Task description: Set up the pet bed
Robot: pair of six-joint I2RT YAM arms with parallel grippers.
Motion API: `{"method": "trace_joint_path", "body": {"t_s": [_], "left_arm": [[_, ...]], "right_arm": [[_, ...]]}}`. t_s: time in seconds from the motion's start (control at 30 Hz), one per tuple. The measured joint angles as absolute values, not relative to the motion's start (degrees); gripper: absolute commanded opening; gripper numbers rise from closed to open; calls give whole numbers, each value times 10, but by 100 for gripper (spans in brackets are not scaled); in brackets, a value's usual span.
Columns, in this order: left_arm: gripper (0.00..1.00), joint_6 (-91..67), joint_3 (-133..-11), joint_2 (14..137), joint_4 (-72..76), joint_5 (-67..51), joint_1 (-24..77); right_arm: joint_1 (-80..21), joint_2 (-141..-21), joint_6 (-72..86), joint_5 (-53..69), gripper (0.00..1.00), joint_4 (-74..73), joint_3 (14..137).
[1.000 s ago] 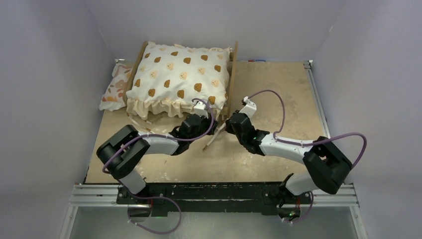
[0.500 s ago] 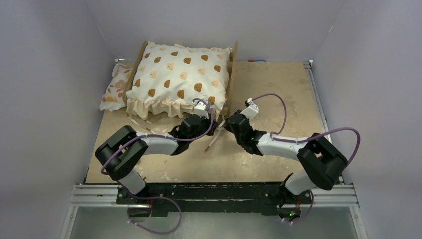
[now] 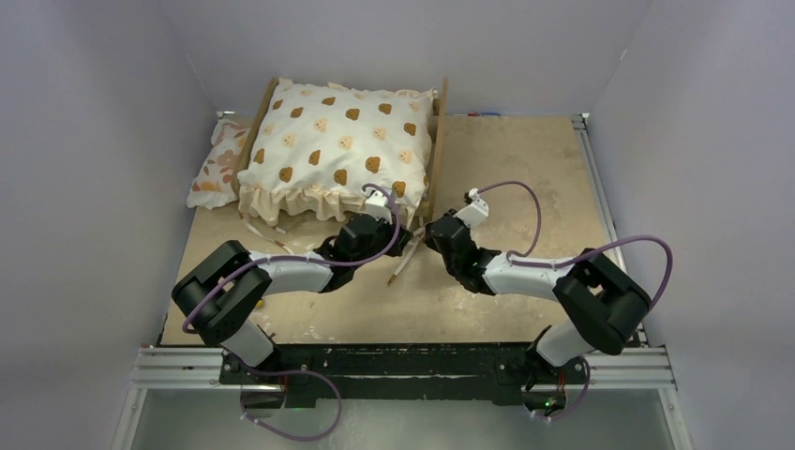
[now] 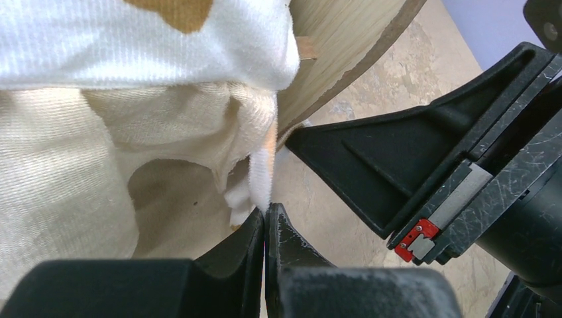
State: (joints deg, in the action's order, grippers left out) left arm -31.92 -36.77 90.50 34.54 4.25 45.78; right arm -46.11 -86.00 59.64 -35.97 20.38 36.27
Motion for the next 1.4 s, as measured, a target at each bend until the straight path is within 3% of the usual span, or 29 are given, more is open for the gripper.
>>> {"method": "trace_joint_path", "body": {"t_s": [0.33, 0.6, 0.7, 0.97, 1.4], "left_arm": [[2, -329, -373, 906, 345, 17, 458], [35, -333, -375, 901, 312, 21, 456], [43, -331, -374, 876, 283, 26, 456], [44, -303, -335, 778, 264, 90, 457], [45, -184, -308, 856, 263, 89, 454]], "right_arm": [[-461, -882, 564, -283, 0, 285, 347], [-457, -910, 537, -225, 0, 313, 340], [-457, -919, 530, -208, 0, 319, 340], [-457, -935, 519, -182, 0, 335, 340], [-454, -936, 509, -164, 0, 344, 340]]}}
